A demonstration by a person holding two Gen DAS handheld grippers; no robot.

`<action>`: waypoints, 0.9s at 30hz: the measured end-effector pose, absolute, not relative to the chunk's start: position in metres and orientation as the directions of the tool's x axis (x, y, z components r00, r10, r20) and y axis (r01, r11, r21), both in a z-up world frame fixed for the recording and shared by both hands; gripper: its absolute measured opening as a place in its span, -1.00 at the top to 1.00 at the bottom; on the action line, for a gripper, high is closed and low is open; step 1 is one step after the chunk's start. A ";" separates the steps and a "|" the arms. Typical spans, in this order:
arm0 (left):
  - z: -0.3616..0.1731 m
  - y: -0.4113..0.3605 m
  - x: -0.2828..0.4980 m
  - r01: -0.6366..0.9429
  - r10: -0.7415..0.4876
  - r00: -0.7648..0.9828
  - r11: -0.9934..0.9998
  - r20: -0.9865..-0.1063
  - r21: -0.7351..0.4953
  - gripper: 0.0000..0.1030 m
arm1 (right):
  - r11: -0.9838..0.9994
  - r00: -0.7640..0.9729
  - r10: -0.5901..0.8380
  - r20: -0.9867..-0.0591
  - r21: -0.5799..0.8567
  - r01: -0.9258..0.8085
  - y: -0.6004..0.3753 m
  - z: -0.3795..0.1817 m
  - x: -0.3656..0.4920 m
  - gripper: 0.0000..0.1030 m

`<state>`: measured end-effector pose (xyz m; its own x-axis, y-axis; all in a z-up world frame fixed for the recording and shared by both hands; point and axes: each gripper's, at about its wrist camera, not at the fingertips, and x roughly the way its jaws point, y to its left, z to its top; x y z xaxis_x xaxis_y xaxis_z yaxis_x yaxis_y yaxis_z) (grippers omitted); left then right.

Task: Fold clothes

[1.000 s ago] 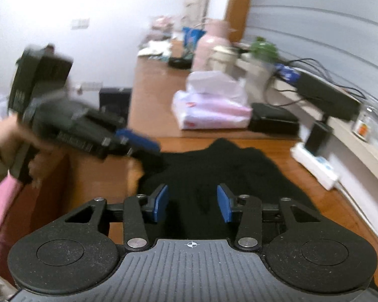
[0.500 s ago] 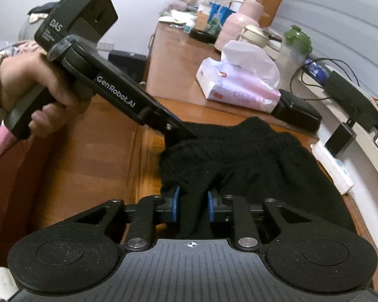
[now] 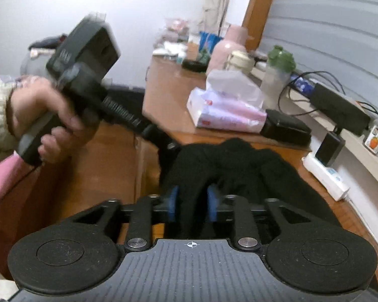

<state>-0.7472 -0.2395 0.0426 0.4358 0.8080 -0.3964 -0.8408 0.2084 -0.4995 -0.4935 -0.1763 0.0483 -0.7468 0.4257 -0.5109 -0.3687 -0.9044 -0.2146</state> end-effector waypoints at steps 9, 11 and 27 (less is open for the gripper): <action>0.038 -0.239 -0.749 -0.906 0.815 0.325 0.123 -0.480 -0.405 0.06 | -0.804 -0.640 0.575 -0.510 -0.203 -0.560 -0.114 0.065 -0.460 0.03; 0.037 -0.231 -0.741 -0.907 0.805 0.341 0.145 -0.486 -0.395 0.07 | -0.784 -0.603 0.594 -0.533 -0.215 -0.582 -0.094 0.052 -0.457 -0.03; 0.040 -0.121 -0.699 -0.888 0.737 0.433 0.252 -0.519 -0.384 0.21 | -0.683 -0.498 0.627 -0.599 -0.116 -0.721 -0.026 0.028 -0.369 -0.03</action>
